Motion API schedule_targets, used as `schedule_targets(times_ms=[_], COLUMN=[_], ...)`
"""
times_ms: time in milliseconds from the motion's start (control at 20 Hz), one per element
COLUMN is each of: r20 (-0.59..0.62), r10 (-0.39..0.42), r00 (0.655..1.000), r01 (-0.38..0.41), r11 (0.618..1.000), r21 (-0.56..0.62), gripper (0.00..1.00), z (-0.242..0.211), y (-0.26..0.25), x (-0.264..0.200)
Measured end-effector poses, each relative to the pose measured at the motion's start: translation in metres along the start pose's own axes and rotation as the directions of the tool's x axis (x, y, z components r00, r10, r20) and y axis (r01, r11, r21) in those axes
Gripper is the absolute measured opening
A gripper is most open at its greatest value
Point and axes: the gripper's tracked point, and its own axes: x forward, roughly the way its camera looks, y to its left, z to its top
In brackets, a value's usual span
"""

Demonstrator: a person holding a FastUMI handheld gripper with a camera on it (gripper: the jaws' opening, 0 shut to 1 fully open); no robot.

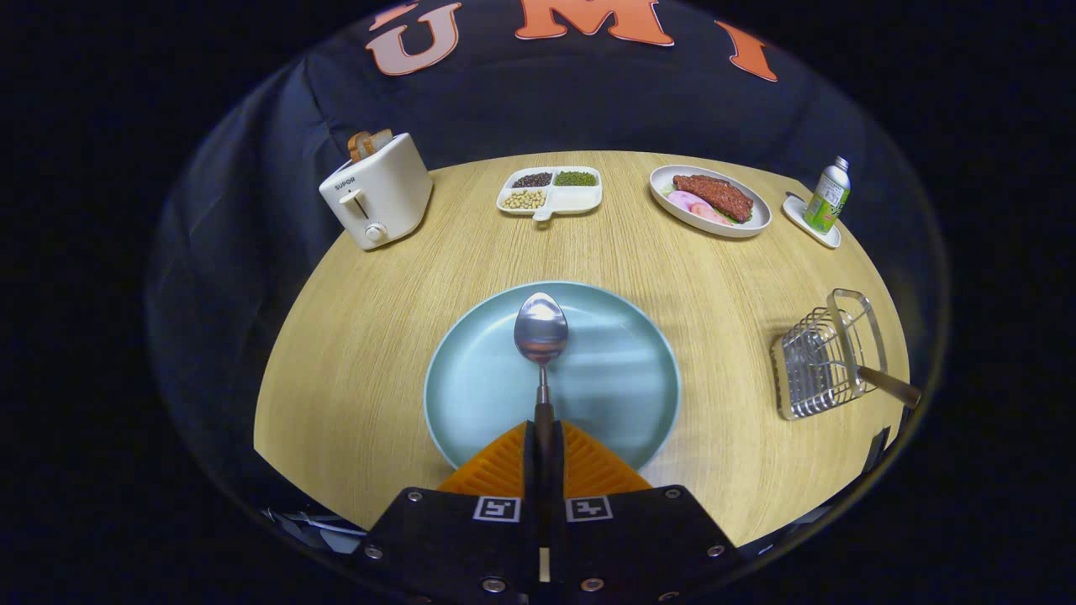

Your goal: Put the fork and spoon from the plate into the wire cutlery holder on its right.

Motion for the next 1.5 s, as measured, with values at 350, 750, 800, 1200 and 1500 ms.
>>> schedule_targets(times_ms=[350,750,800,1200,1500], r20=[-0.061,-0.230,-0.263,-0.467,-0.550], r10=[-0.011,-0.112,-0.120,-0.161,-0.185], r00=[0.998,0.967,0.957,0.870,0.815], r01=[0.007,0.073,0.076,0.068,0.039], r11=[0.998,0.983,0.982,0.976,0.963], r21=[-0.065,-0.168,-0.173,-0.209,-0.267], gripper=[0.05,0.05,0.05,0.05,0.05], z=[0.038,0.047,0.044,0.027,0.025], y=[-0.086,-0.185,-0.194,-0.233,-0.236], x=[-0.079,-0.130,-0.131,-0.110,-0.085])
